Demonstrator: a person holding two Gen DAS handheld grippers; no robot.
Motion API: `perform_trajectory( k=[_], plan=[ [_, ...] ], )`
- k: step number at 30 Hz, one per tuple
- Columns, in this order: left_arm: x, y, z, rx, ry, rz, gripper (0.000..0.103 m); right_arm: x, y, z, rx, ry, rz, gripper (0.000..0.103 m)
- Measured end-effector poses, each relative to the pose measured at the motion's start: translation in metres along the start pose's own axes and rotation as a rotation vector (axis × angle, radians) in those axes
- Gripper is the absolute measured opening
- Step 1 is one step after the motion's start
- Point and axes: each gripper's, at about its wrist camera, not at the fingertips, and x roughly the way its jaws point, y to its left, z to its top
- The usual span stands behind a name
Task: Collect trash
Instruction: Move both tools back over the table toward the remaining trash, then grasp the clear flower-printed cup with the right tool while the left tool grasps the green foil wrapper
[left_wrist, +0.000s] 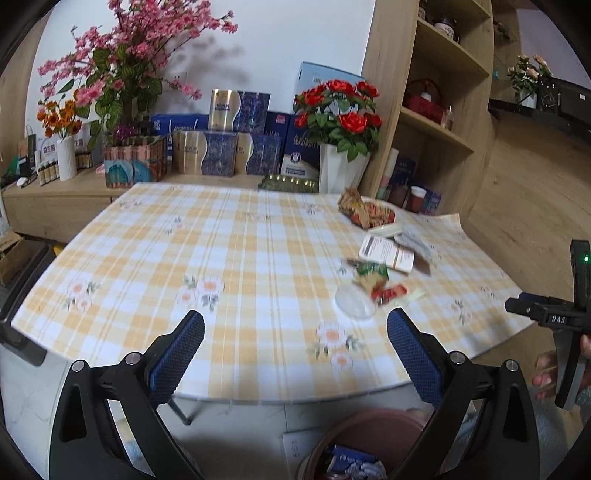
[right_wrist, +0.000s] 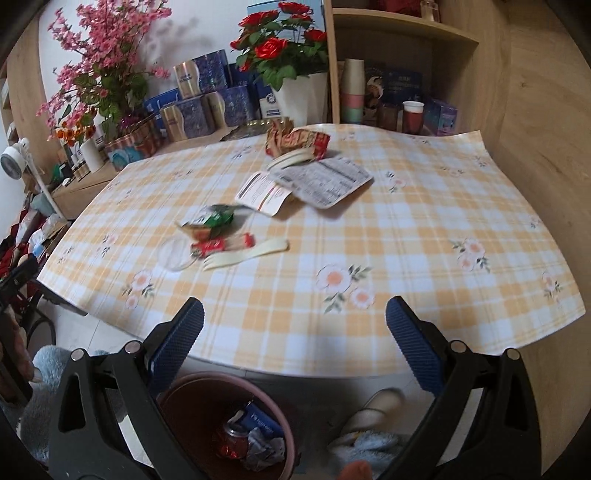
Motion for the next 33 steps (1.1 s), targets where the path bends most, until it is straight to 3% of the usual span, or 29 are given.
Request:
perform_trajectory(
  k=[8, 19, 33],
  plan=[
    [0.023, -0.002, 0.027, 0.022, -0.013, 0.007, 0.097, 0.016, -0.017, 0.017, 0.011, -0.003, -0.016, 0.097],
    [0.059, -0.002, 0.035, 0.037, 0.022, 0.009, 0.097, 0.055, -0.025, 0.042, -0.015, 0.017, -0.006, 0.097],
    [0.108, -0.003, 0.037, 0.008, 0.07, 0.004, 0.097, 0.135, -0.024, 0.094, -0.208, 0.034, -0.145, 0.097]
  ],
)
